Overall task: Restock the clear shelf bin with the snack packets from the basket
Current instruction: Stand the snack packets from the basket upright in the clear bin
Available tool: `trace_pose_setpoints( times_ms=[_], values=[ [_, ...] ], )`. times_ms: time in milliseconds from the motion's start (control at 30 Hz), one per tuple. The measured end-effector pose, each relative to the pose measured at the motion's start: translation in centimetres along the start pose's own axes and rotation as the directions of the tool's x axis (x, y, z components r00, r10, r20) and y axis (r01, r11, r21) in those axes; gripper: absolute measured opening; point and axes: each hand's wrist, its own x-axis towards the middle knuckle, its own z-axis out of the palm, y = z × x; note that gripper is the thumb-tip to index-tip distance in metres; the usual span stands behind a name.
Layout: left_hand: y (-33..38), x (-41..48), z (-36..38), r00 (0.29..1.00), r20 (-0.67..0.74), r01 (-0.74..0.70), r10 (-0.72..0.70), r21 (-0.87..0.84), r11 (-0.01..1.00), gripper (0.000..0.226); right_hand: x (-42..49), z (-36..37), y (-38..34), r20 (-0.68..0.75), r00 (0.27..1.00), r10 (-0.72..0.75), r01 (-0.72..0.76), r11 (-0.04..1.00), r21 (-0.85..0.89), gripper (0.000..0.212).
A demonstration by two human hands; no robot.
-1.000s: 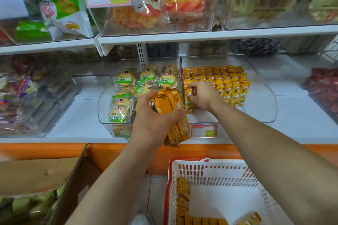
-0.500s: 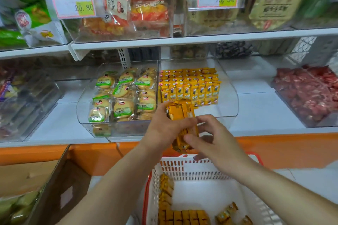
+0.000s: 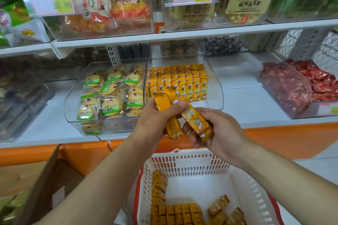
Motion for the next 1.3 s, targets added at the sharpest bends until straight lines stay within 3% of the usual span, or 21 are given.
trace_pose_setpoints(
  times_ms=[233, 367, 433, 600, 667, 733, 833, 933, 1200, 1300],
  values=[
    [0.1, 0.2, -0.8, 0.999, 0.008, -0.032, 0.031, 0.035, 0.999, 0.068, 0.5, 0.3, 0.4, 0.054, 0.999, -0.003, 0.012, 0.985, -0.174, 0.051],
    [0.6, 0.4, -1.3, 0.999, 0.008, -0.054, 0.054, 0.129, 0.99, 0.06, 1.3, 0.2, 0.7, -0.031, 0.988, -0.153, 0.127, 0.904, -0.408, 0.022],
    [0.7, 0.7, -1.9, 0.999, -0.01, -0.052, 0.054, 0.142, 0.989, 0.045, 2.1, 0.3, 0.6, -0.08, 0.972, -0.223, 0.156, 0.855, -0.494, 0.017],
    [1.8, 1.9, -5.0, 0.993, -0.092, -0.052, 0.068, 0.17, 0.984, 0.032, 5.4, 0.4, -0.6, -0.155, 0.976, -0.153, 0.085, 0.924, -0.373, 0.024],
    [2.2, 2.1, -6.2, 0.991, -0.107, -0.06, 0.079, 0.166, 0.984, 0.031, 7.6, 0.4, -1.1, -0.149, 0.981, -0.122, 0.043, 0.893, -0.448, 0.022],
    [2.4, 2.1, -7.2, 0.987, -0.129, -0.068, 0.091, 0.171, 0.983, 0.031, 10.2, 0.4, -1.6, -0.123, 0.987, -0.104, 0.013, 0.812, -0.583, 0.014],
    [2.6, 2.1, -8.5, 0.975, -0.179, -0.096, 0.135, 0.212, 0.973, 0.033, 14.5, 0.5, -2.3, -0.046, 0.978, -0.201, 0.062, 0.499, -0.864, 0.034],
    [2.7, 2.0, -9.4, 0.968, -0.195, -0.111, 0.156, 0.223, 0.968, 0.039, 18.1, 1.3, -2.1, -0.059, 0.957, -0.283, 0.016, 0.255, -0.967, 0.048],
    [2.4, 2.4, -9.8, 0.965, -0.205, -0.11, 0.163, 0.246, 0.963, 0.05, 23.7, 2.2, 2.0, 0.026, 0.95, -0.31, 0.044, 0.051, -0.998, 0.066],
    [2.3, 2.7, -9.6, 0.968, -0.189, -0.115, 0.162, 0.239, 0.964, 0.046, 24.1, 2.0, 2.9, 0.033, 0.942, -0.335, 0.059, 0.067, -0.996, 0.07]
  ],
)
